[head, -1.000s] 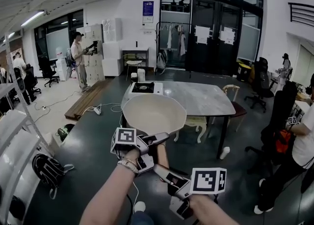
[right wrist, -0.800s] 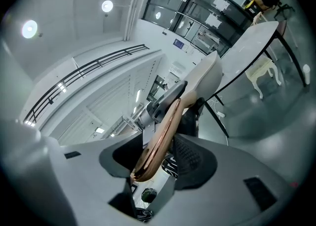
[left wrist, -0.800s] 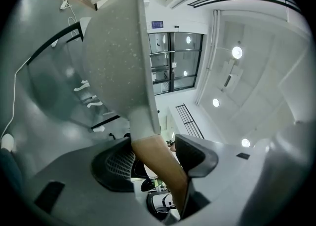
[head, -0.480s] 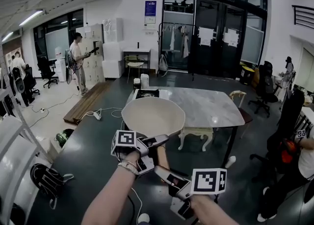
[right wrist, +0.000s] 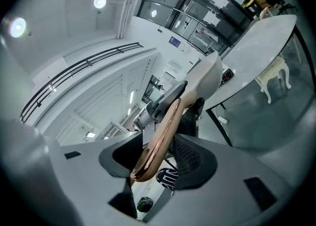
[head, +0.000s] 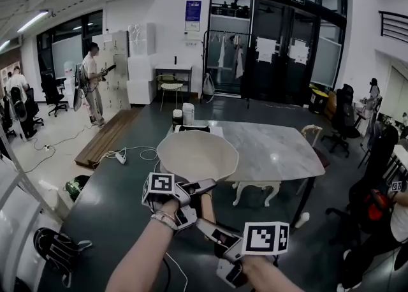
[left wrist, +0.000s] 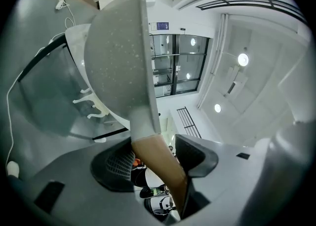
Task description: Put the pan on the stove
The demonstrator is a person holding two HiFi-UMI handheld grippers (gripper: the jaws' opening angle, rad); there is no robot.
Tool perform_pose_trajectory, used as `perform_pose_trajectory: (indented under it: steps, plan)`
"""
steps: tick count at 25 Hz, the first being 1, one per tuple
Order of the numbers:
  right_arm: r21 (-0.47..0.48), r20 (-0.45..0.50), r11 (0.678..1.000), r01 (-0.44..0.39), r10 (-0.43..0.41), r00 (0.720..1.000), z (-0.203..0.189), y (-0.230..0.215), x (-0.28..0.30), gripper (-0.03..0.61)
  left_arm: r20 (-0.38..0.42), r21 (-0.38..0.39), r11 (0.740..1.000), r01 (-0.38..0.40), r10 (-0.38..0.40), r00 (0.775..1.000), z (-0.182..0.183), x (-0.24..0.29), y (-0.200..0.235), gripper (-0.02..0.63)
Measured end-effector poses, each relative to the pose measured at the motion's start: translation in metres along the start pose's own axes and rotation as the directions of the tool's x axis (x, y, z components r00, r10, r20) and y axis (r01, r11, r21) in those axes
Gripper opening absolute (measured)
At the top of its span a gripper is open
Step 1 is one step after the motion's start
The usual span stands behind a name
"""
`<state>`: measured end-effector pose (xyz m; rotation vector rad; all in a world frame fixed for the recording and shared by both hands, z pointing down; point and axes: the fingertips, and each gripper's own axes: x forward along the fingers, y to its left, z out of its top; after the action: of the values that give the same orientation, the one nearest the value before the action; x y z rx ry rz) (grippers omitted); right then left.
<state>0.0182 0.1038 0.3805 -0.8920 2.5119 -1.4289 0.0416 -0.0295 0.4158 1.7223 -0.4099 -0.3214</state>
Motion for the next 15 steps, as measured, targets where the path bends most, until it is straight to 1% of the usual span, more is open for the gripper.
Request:
perform_pose_trajectory:
  steps: [7,12,15]
  plan:
    - [0.006,0.013,1.000,0.013,-0.013,1.000,0.030,-0.002,0.043,0.206,-0.016,-0.015,1.000,0.002,-0.002,1.000,0.051,0.000,0.005,0.258]
    - [0.003,0.023,1.000,0.015,-0.015,1.000,0.041,-0.010,0.058,0.206,0.002,-0.021,0.999,0.027,-0.027,1.000,0.072,0.005,0.011,0.258]
    - [-0.002,0.015,1.000,0.018,-0.018,1.000,0.053,-0.017,0.065,0.206,0.002,-0.022,1.000,0.016,-0.016,1.000,0.084,0.012,0.016,0.258]
